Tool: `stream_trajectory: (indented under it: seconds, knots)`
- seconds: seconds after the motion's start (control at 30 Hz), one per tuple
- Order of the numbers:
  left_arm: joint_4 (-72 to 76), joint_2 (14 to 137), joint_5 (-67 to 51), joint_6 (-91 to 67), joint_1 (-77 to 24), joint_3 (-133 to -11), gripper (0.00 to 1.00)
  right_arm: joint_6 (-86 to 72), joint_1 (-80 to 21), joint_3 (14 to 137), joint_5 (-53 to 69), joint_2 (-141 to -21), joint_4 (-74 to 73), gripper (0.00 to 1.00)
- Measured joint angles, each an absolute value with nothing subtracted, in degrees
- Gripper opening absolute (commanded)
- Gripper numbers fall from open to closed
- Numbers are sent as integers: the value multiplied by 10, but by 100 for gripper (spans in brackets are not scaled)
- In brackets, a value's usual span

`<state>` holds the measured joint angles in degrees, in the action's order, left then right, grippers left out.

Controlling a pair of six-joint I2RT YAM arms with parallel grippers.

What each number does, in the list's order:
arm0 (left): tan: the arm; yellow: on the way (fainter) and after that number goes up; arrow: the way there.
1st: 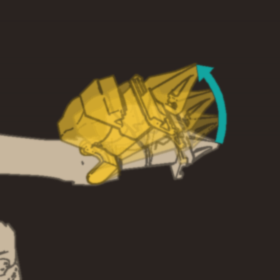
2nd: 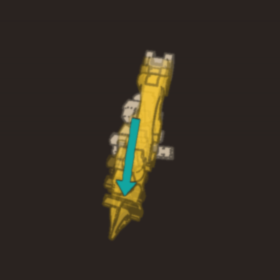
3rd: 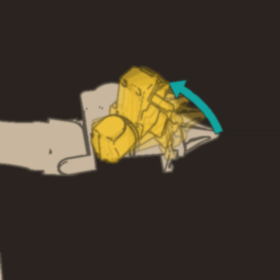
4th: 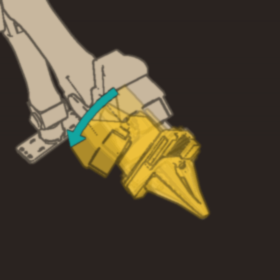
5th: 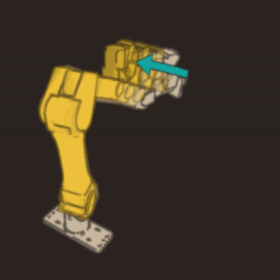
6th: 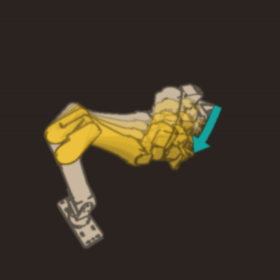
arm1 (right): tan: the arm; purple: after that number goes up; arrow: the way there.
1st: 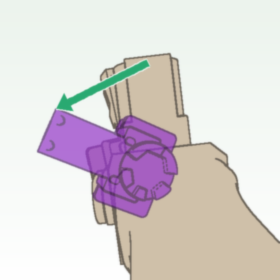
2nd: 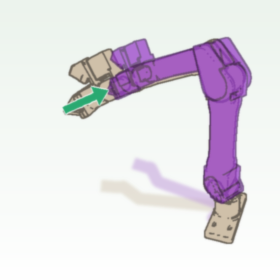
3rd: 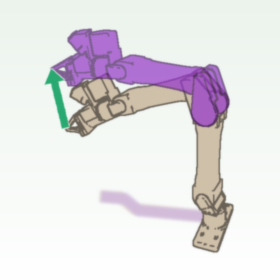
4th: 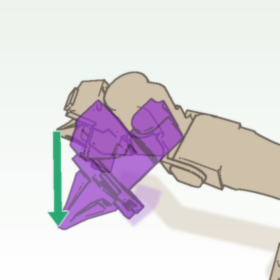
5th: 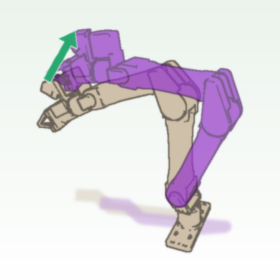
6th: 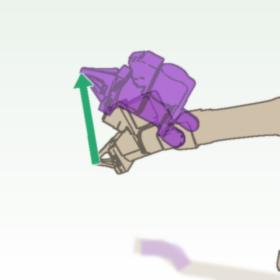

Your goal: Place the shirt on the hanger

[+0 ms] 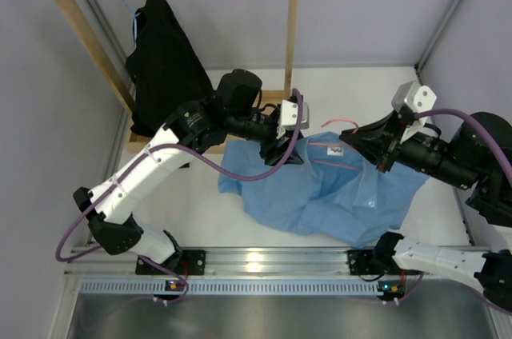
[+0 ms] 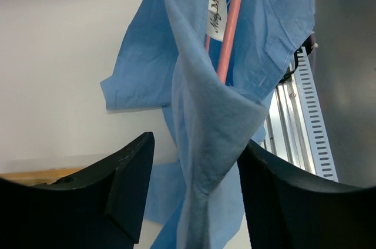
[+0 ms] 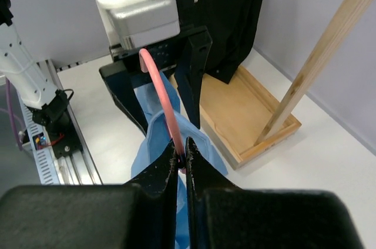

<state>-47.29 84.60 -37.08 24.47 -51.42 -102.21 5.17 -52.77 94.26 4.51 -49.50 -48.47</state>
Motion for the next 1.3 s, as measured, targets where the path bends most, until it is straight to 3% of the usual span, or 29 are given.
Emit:
stream_trajectory:
  seconds: [0.13,0.2,0.27,0.3,0.37,0.5,0.53,0.57,0.73,0.83,0.87,0.9,0.97,1.3]
  knots:
    - [-475,845,-403,245,-504,-1022,79,51,-528,926,53,-495,-482,0]
    - [-477,844,-418,244,-501,-1022,79,51,-528,921,57,-495,-481,0]
    - [-478,843,-434,244,-497,-1022,72,51,-528,917,60,-495,-480,0]
    - [-478,843,-441,243,-495,-1022,63,51,-528,915,62,-494,-479,0]
    - [-479,843,-458,240,-485,-1022,58,51,-528,915,65,-493,-479,0]
    - [-481,843,-484,235,-470,-1022,24,50,-528,915,70,-489,-476,0]
    - [-482,843,-489,234,-469,-1022,7,50,-528,915,69,-489,-475,0]
    - [-482,843,-493,233,-469,-1022,0,49,-528,911,69,-489,-471,0]
    - [-491,843,-501,236,-469,-1022,0,40,-528,887,57,-475,-444,0]
    - [-497,843,-502,237,-466,-1022,0,32,-528,867,55,-465,-426,7]
    - [-499,843,-504,238,-465,-1022,0,29,-528,861,55,-462,-422,14]
    - [-500,843,-508,239,-463,-1022,0,27,-528,855,55,-458,-418,36]
    - [-500,843,-516,240,-460,-1022,0,17,-528,843,58,-450,-415,61]
    - [-508,835,-569,242,-435,-1019,0,29,-528,827,59,-349,-487,58]
